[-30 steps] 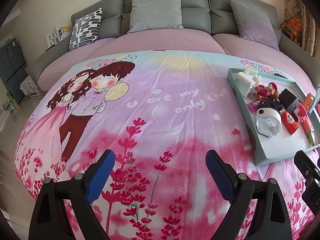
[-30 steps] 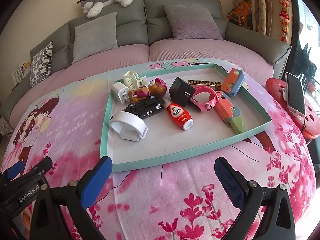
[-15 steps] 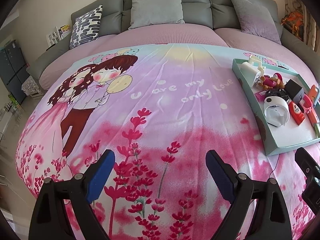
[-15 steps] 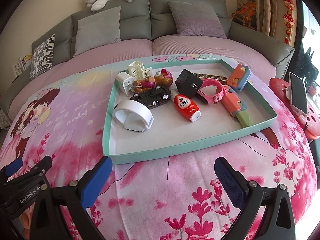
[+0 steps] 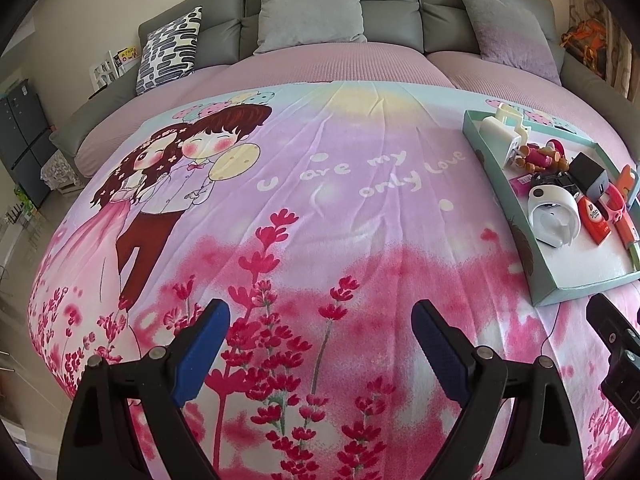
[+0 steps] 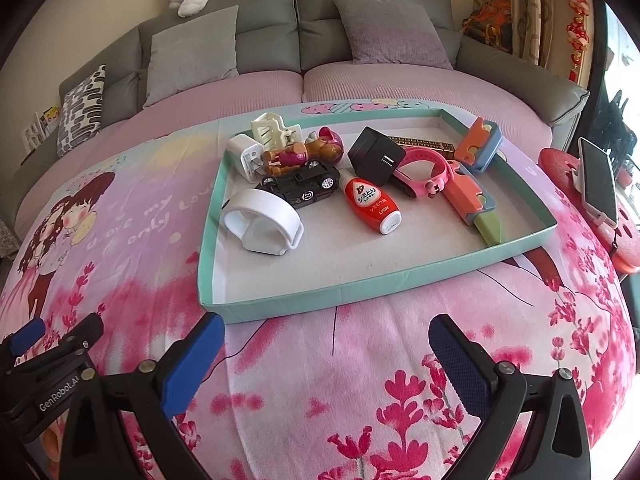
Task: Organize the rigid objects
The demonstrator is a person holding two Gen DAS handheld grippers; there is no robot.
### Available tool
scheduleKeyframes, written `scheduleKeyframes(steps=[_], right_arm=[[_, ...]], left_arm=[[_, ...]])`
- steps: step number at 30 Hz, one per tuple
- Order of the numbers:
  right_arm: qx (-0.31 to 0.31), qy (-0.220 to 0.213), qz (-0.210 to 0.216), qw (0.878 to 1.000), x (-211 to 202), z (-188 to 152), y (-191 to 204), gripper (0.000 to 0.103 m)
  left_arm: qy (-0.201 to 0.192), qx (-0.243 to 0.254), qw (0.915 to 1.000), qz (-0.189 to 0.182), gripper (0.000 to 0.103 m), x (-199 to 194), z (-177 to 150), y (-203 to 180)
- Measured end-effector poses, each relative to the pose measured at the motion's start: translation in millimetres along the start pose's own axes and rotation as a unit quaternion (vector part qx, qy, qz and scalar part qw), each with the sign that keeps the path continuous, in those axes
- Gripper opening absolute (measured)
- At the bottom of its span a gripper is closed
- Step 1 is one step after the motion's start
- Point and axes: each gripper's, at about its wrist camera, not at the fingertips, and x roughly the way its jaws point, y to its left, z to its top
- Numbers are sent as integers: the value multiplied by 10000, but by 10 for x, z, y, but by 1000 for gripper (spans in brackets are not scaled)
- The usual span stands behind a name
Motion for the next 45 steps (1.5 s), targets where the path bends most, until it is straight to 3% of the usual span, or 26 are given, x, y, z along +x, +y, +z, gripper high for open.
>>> scheduleKeyframes(steps=[45], right_arm=[[-99,199,-68,9997,96,-23,43,103]], left_arm=[[114,79,9999,20,92,53,-18,-31]])
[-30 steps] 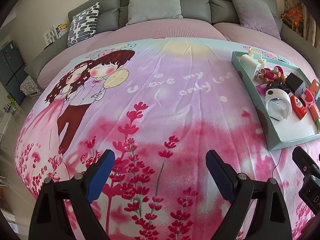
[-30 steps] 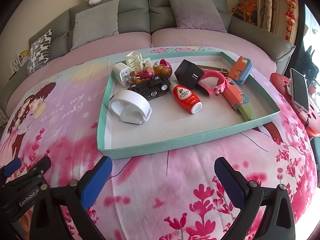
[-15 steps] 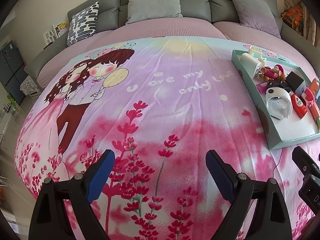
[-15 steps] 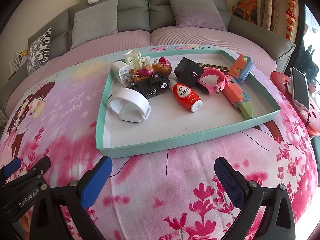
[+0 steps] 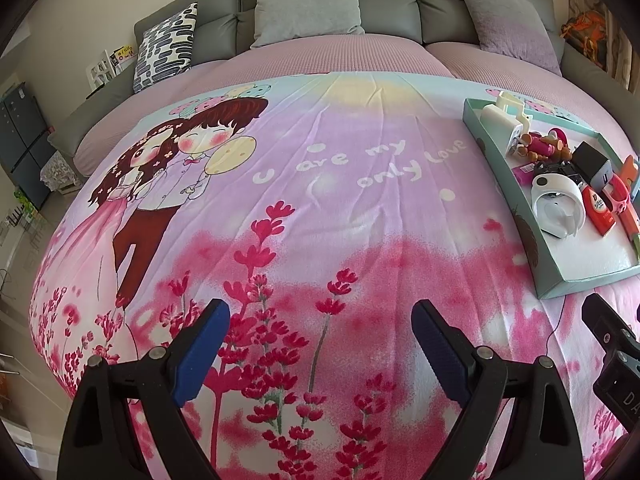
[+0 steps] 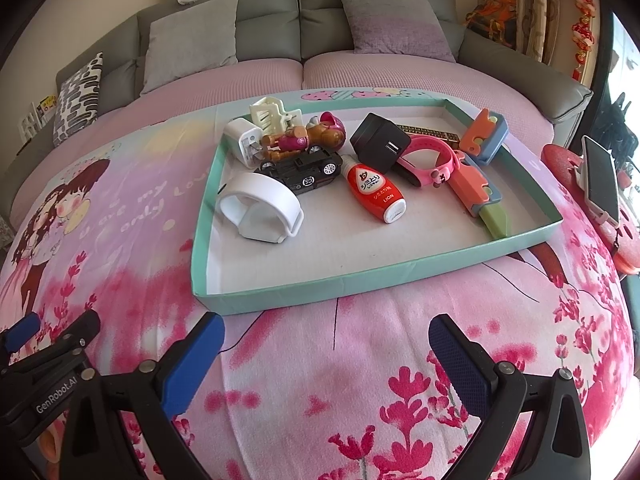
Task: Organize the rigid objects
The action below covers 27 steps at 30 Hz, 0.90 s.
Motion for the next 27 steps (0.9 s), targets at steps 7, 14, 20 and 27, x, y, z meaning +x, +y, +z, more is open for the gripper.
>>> scheduleKeyframes(steps=[7,14,20,27], right_arm=[[-11,12,-2,10000,10,-2,4,103],[-21,18,-7,10000,15,-2,7,103],[-17,19,-7,10000,17,-3,7,103],[-16,18,-4,10000,17,-10,6,103]], left_arm=[[15,45,10000,-2,92,7,-2,-11],[20,46,10000,1,92,9,-4,-6],[20,37,10000,3,92,9,-8,-4],[33,42,10000,-14,92,18,-11,-2]])
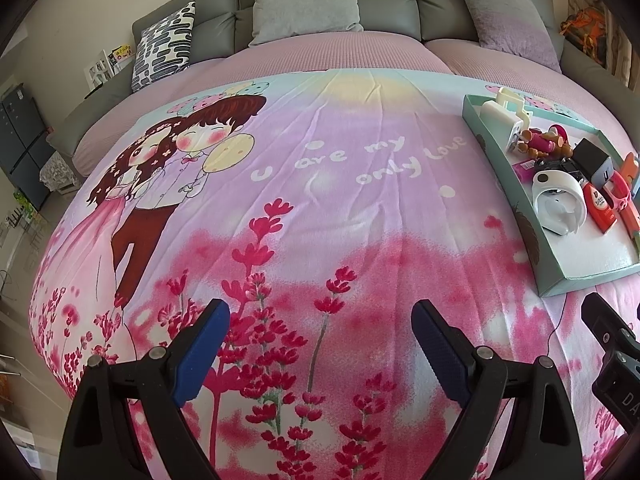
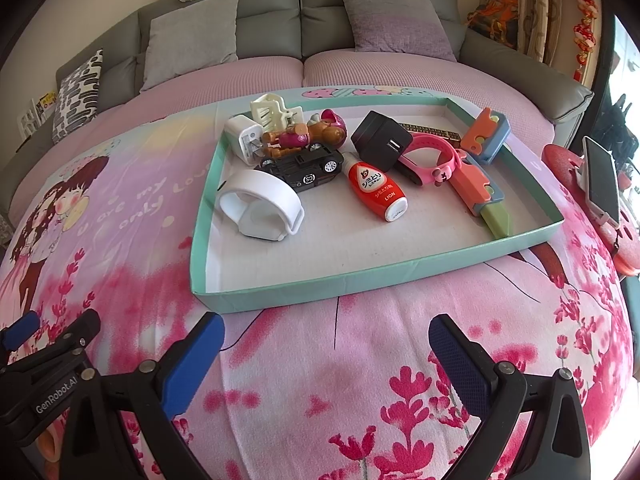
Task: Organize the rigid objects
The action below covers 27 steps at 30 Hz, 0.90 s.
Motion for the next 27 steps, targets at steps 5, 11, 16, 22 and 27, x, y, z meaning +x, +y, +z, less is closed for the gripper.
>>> scheduleKeyframes(steps=[5,11,16,22,27], right_arm=[[10,13,6,10000,4,3,-7,103],[5,14,5,10000,4,2,-11,103],[7,15,5,10000,4,2,-9,103],[6,13,5,10000,6,2,-7,103],[6,14,4,10000,8,2,-5,103]], left_arm=[[8,2,10000,2,92,5,-3,0],[2,0,10000,9,92,-3,0,-2],[-3,-6,10000,17,92,-11,3,0],[-17,-20,10000,29,92,-20,4,2],[-60,-18,10000,41,92,-39,7,-5]])
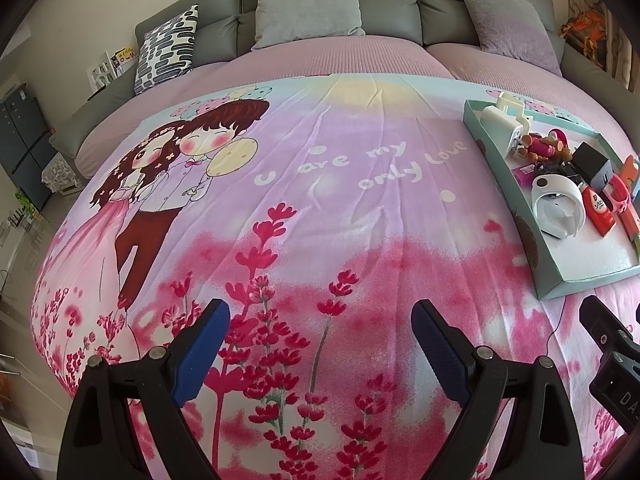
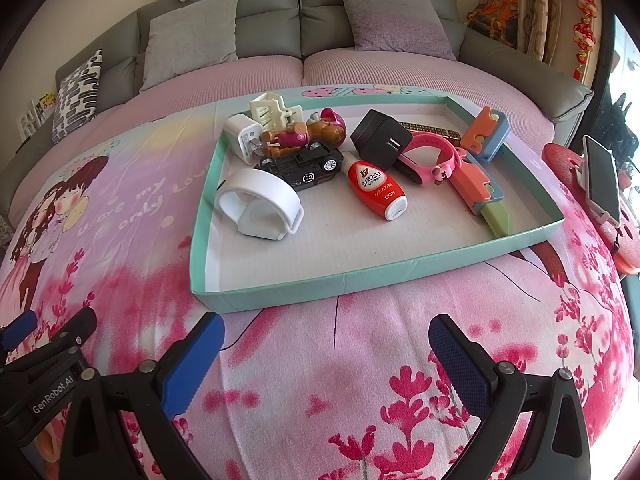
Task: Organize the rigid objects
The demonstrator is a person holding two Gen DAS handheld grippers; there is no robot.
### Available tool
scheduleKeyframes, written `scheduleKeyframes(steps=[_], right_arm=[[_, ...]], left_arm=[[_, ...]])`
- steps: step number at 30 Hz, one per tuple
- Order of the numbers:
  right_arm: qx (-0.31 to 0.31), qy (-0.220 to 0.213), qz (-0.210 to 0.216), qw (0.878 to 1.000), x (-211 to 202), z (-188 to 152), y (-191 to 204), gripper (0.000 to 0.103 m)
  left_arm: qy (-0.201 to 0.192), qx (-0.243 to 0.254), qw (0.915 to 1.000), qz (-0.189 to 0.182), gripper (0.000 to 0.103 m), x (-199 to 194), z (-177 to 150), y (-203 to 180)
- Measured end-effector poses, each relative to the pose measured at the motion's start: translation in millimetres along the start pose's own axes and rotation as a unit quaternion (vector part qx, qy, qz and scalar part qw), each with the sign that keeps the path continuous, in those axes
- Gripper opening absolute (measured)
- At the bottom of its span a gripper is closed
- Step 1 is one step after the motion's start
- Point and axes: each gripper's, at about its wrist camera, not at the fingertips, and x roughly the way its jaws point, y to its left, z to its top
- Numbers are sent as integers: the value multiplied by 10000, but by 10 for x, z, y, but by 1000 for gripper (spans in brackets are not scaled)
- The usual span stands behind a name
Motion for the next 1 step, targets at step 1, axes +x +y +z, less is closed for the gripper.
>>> scheduleKeyframes(steps=[1], right_arm=[[0,0,-1,10000,0,0,0,103]], left_arm=[[9,12,10000,-6,92,5,2,-5]])
